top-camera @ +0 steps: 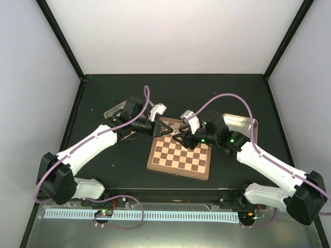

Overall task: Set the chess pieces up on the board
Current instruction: Place the chess piece on the chessboard.

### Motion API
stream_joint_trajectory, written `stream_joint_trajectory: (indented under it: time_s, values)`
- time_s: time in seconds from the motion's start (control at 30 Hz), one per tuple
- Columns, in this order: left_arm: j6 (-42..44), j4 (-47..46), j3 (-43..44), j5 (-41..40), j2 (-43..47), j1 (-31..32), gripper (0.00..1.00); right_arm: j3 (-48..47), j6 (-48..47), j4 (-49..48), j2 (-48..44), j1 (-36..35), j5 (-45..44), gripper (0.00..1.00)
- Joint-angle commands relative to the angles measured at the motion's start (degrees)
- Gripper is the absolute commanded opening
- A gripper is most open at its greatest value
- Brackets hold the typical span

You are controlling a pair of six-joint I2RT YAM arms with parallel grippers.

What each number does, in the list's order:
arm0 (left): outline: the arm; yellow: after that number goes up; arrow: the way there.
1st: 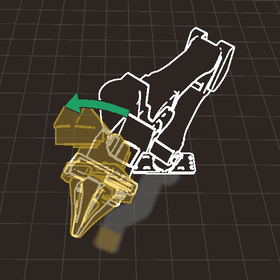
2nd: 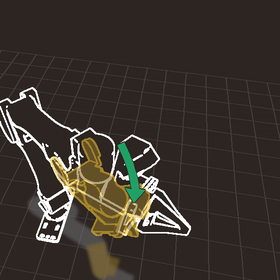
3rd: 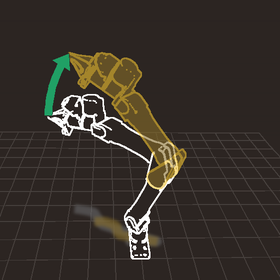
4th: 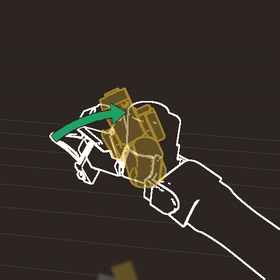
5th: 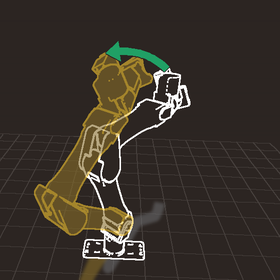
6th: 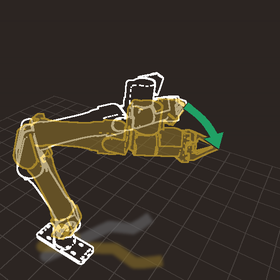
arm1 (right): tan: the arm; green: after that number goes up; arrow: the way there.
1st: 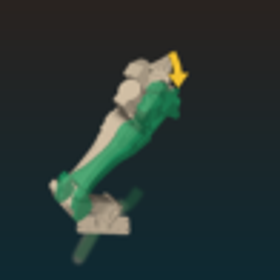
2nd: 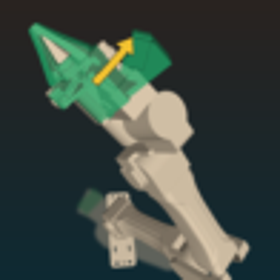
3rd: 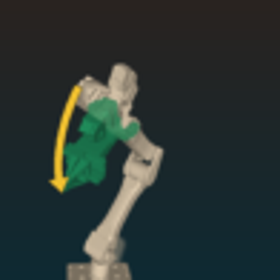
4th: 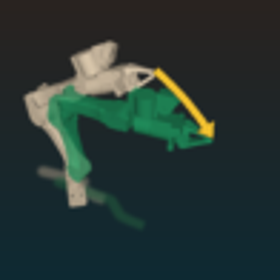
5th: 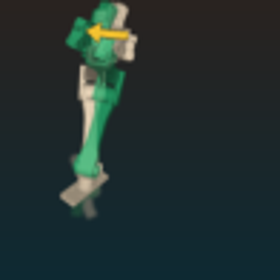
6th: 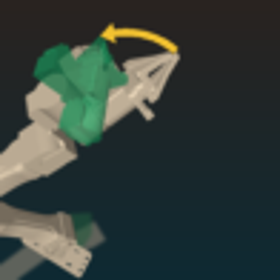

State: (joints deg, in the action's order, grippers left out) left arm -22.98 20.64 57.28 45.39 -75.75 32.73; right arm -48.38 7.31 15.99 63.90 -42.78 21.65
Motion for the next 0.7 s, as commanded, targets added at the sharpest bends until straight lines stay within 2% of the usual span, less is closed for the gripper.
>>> stream_joint_trajectory:
  time_s: [0.0, 0.1, 0.27, 0.5, 0.67]
  values:
    - [0.93, 2.15, -0.20, -20.94, 2.00, 0.16, 0.02, 0.12, 3.54, 0.98, -0.65, -0.19, -4.70, 0.56]
    - [0.89, 2.17, -1.70, -31.01, 1.53, 0.48, 0.02, 2.76, 5.84, -0.43, -2.84, -0.15, -7.89, 0.66]
    - [0.55, 4.29, -0.08, -42.53, -4.82, 3.11, 0.02, 6.14, 10.75, -2.12, -6.16, -0.15, -17.00, 0.67]
    - [-0.11, 10.75, 7.90, -54.20, -16.87, 7.20, 0.01, 9.23, 17.07, -2.19, -9.19, -0.19, -30.72, 0.66]
    - [0.53, 10.74, 10.04, -54.94, -21.70, 8.11, 0.02, 10.83, 18.32, -2.11, -10.80, -0.09, -34.00, 0.66]
